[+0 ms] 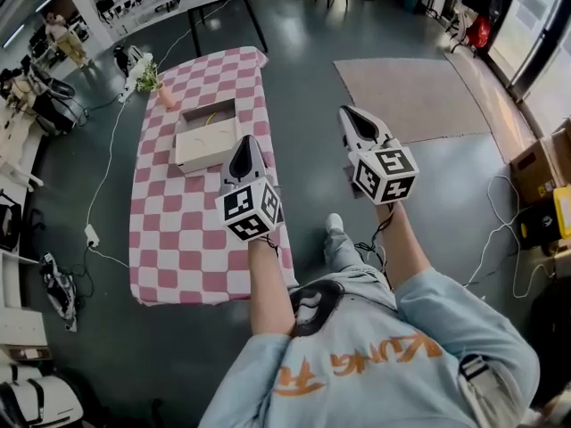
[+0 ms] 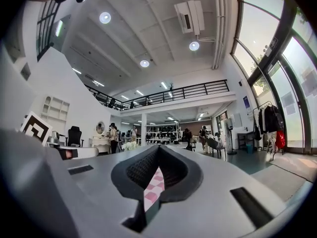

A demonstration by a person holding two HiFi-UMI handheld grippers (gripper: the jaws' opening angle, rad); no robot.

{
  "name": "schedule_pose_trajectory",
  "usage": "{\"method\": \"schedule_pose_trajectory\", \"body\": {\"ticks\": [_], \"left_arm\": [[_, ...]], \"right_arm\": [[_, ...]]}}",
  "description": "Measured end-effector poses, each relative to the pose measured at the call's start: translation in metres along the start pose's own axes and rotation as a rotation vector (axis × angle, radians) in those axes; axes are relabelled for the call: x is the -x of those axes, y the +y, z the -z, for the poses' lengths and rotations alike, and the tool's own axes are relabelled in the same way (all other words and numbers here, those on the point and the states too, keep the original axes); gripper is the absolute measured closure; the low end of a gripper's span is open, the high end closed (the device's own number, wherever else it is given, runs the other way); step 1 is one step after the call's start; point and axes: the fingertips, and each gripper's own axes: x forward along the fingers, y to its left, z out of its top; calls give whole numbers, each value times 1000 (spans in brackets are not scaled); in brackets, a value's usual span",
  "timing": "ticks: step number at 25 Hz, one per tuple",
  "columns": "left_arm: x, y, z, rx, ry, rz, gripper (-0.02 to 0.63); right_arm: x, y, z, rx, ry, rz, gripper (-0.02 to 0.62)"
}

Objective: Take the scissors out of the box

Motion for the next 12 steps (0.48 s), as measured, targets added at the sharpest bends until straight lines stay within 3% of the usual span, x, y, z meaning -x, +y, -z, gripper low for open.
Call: {"method": "schedule_pose_trajectory", "body": {"ticks": [8,12], "left_arm": [[-71,27,40,48,53,-77,586],[-127,25,50,59,53,-95,586]], "right_arm": [[-75,-39,44,-43,72,-53,598],[-113,-96,60,-63,110,-24,598]]}}
